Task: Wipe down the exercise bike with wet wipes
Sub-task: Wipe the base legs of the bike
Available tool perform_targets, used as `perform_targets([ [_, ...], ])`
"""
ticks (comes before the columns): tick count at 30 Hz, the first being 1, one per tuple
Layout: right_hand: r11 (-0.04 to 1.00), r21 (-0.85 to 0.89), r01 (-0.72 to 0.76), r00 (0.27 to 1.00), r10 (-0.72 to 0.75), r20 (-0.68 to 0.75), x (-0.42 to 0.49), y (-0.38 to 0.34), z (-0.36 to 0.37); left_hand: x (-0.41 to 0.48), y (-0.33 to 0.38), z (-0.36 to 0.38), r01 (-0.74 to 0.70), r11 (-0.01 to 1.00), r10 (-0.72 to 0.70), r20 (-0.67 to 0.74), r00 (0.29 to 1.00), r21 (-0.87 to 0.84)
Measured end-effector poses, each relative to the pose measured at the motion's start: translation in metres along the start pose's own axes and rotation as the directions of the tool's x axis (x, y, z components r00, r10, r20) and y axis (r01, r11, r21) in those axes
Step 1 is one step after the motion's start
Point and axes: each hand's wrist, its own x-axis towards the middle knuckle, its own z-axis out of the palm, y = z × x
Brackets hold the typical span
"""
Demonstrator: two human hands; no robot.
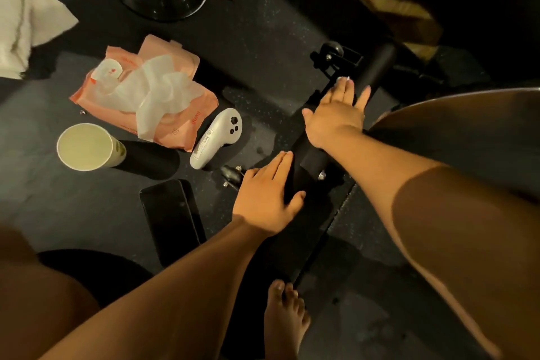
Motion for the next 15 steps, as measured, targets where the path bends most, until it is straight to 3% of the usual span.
perform_targets([
  [5, 0.98, 0.125, 0.156, 0.987, -0.15, -0.056, -0.049, -0.029, 0.026, 0.001, 0.002, -0.005, -0.008, 0.997, 0.008, 0.003, 1.0, -0.075],
  [7, 0.98, 0.126, 0.152, 0.988, -0.147, -0.048, -0.039, -0.024, 0.02, 0.001, 0.002, -0.004, 0.0, 0.997, 0.001, 0.015, 1.0, -0.076],
  [12, 0.951, 0.259, -0.171, 0.984, 0.179, -0.008, 0.025, -0.018, 0.0, -0.001, 0.0, 0.0, 0.035, 0.999, -0.035, -0.005, 0.999, -0.039],
  [15, 0.773, 0.524, -0.357, 0.912, 0.411, 0.015, 0.061, -0.022, -0.02, -0.002, -0.001, 0.001, 0.035, 0.999, -0.035, -0.022, 0.999, -0.042],
])
